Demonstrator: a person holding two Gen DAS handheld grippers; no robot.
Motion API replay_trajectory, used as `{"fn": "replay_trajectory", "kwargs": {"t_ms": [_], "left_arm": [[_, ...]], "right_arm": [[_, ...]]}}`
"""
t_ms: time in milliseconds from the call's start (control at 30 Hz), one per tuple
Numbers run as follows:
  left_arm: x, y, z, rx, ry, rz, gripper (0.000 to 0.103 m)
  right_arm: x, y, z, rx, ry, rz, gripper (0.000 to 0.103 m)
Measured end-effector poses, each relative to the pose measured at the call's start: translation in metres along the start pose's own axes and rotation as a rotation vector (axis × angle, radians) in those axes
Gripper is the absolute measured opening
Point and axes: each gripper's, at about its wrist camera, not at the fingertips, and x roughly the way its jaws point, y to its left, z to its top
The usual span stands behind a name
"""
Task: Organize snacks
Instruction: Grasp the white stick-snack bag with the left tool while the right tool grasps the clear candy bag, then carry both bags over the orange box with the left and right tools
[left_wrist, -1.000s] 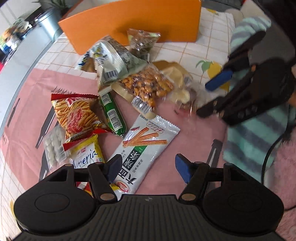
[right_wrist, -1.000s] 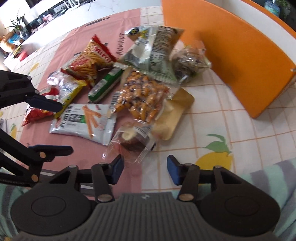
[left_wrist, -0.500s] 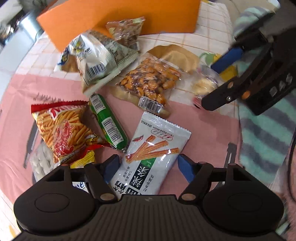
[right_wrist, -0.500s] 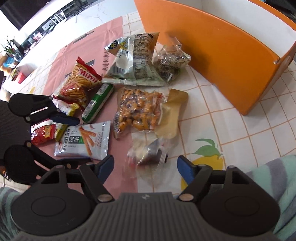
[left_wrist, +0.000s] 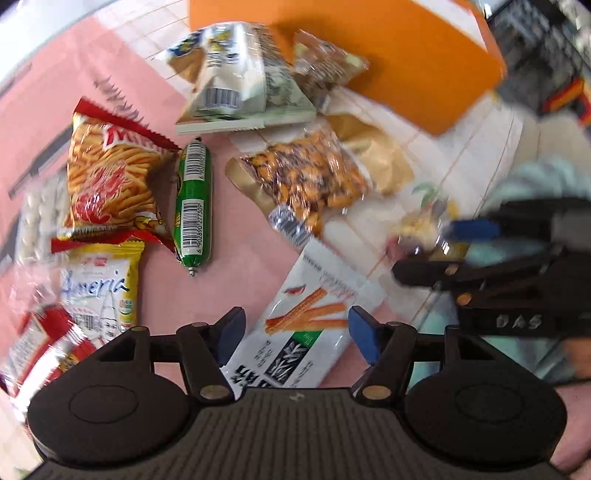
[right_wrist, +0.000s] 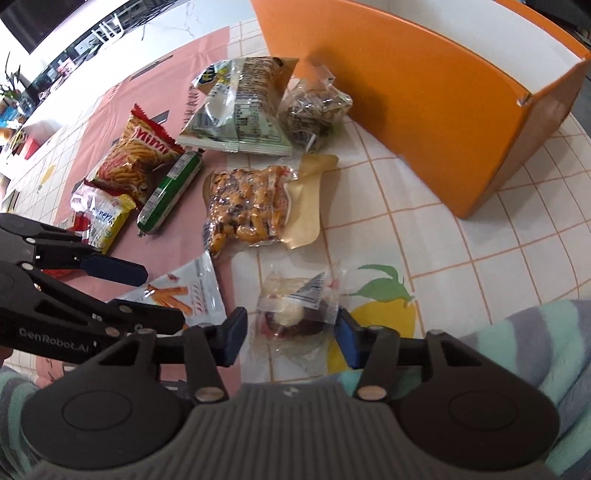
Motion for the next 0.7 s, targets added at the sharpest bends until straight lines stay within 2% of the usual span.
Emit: {"fn": "replay_trajectory", "kwargs": {"t_ms": [100,167,267,333,467,567,700], "left_arm": [[0.0,-0.023,-0.006,0.174,-0.004,0.085,0.085],[0.002,-0.034,-0.01,0.268,0.004,0.122,0.085],[0.012,-0.044,-0.013,0.343,0.019,0.17,0.089],[0.016,-0.045,-0.01,0.337,0.006,0.163,0.091],[0.021,-0.034,-0.004,0.223,0.0,0.103,0.092],[0.02,-0.033,-0.008,0.193,-0.004,0.115,0.091],[0.01,-0.035,-0.013,0.17,-0.001,0.11,0.075]], "right_arm": [[0.0,0.0,-0.001,-0.013,0.002,-0.002,0.056],[0.002,-0.001,-0.001,-0.012,0.004,0.001,0.056],[0.004,-0.002,-0.002,-0.012,0.001,0.0,0.055],[0.003,-0.002,-0.002,-0.011,-0.007,0.003,0.055],[0.002,-0.002,-0.004,-0.021,-0.019,-0.001,0.052],[0.002,0.0,-0.005,-0.044,-0.029,-0.019,0.046],[0.002,0.004,-0.006,-0.066,-0.035,-0.041,0.044]]}}
